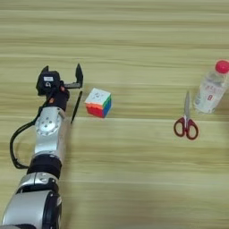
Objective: Move the objects on the table
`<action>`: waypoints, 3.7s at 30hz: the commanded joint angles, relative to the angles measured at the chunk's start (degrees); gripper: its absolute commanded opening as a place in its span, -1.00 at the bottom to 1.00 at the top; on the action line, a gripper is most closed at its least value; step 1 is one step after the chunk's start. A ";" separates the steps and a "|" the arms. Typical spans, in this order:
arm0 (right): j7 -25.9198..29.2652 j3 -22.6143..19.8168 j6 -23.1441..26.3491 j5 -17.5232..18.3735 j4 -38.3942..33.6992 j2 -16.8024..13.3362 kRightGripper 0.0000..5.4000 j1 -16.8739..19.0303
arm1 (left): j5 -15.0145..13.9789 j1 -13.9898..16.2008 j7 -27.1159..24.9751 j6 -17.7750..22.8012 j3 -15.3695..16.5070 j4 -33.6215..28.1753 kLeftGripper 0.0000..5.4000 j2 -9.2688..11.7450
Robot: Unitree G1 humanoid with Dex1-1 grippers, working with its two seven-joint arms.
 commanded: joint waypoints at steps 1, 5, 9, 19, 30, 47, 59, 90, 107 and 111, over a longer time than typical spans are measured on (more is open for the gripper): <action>1.13 3.07 2.08 0.85 -3.43 1.37 0.08 0.90 | 0.51 -1.07 0.21 -0.33 0.05 0.74 1.00 0.07; 1.93 5.99 2.82 1.27 -5.66 2.69 0.08 0.93 | 0.47 -1.24 0.13 -0.34 0.08 0.99 1.00 0.11; 2.28 8.72 3.88 1.54 -6.96 4.19 0.08 1.09 | 0.47 -1.38 0.13 -0.45 0.11 1.29 1.00 0.11; 3.23 17.20 4.63 0.50 -5.09 8.28 0.08 1.73 | 0.47 -1.65 0.09 -0.67 0.09 1.90 1.00 0.04; 3.63 22.30 3.21 -1.73 6.92 12.59 0.08 -1.06 | 0.45 -1.84 0.06 -0.77 0.06 2.22 1.00 -0.01; 4.24 25.55 0.36 -5.37 19.51 15.10 0.08 -3.02 | 0.52 -1.72 0.21 -0.81 -0.05 2.04 1.00 -0.17; 3.52 25.31 -2.88 -8.31 28.98 16.69 0.08 -4.92 | 0.52 -1.54 0.20 -0.73 -0.12 1.70 1.00 -0.20; 3.64 24.83 -6.17 -9.91 34.89 17.79 0.57 -6.59 | 0.70 -1.37 0.38 -0.83 -0.28 1.51 1.00 -0.36; 4.15 21.30 -17.44 -8.50 34.14 17.20 0.99 -7.25 | 0.84 -1.72 0.65 -0.89 -0.58 2.17 1.00 -0.62; 4.53 20.76 -19.41 -8.12 31.56 16.78 0.99 -7.06 | 0.85 -1.83 0.75 -0.94 -0.66 2.40 1.00 -0.66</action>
